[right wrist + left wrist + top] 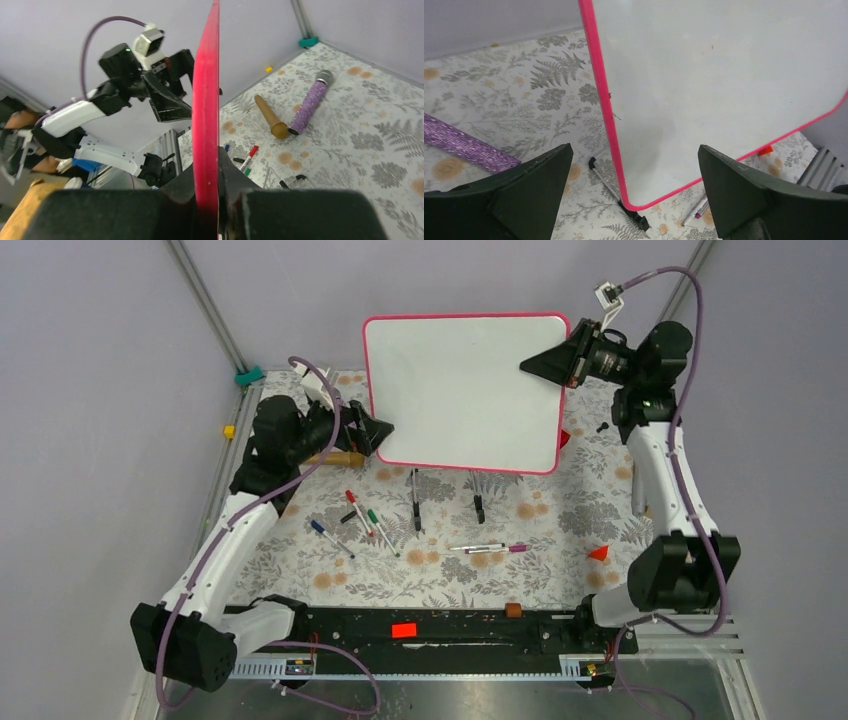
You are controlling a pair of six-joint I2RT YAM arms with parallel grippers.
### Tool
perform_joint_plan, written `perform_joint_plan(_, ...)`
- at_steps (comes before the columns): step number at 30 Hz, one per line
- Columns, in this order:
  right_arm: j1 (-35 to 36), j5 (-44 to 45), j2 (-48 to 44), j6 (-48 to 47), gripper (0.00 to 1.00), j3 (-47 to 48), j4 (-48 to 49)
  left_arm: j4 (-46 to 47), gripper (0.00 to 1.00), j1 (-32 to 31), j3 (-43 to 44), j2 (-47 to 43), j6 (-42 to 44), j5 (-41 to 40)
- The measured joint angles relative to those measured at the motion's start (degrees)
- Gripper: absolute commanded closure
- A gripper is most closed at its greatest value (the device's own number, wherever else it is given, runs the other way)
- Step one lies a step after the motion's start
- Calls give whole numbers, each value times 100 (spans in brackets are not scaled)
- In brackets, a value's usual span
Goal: Write a sentence on the whiteboard
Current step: Set the whiteboard on the whiteboard stand.
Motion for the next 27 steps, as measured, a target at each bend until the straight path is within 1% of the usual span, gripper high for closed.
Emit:
perform_joint_plan(2,15,-269,444,522,100,-9,1038,542,1,173,-417,0,-382,295)
perform_joint_plan(5,37,-597,1272,1932,100,81,3167,1167,1,494,-944,94,-920,704)
perform_joint_plan(6,44,-697,1563,2393,100,205,3742,1368,1,590,-1045,195,-1086,831)
perform_joint_plan(9,103,-916,2245,3246,100,487,4878,1919,1,734,-1161,540,-1421,1088)
perform_joint_plan(13,280,-1172,2546,3585,100,494,5541,2983,1,732,-1322,1071,-1797,1576)
perform_joint_plan(17,382,-1276,2699,3587,100,529,5971,3869,2,708,-1458,1519,-2059,2004)
perform_joint_plan(18,393,-1274,2736,3585,100,529,6017,4013,7,706,-1497,1596,-2087,2072)
perform_joint_plan(20,413,-1274,2826,3565,100,529,6043,4072,21,704,-1515,1714,-2079,2177)
perform_joint_plan(21,420,-1272,2879,3545,100,529,6043,4072,24,704,-1515,1755,-2022,2238)
perform_joint_plan(24,450,-1263,3093,3412,100,522,6015,4074,26,706,-1512,1888,-1840,2428)
perform_joint_plan(27,490,-1226,3314,3088,100,483,5829,4124,35,710,-1510,2129,-1711,2546)
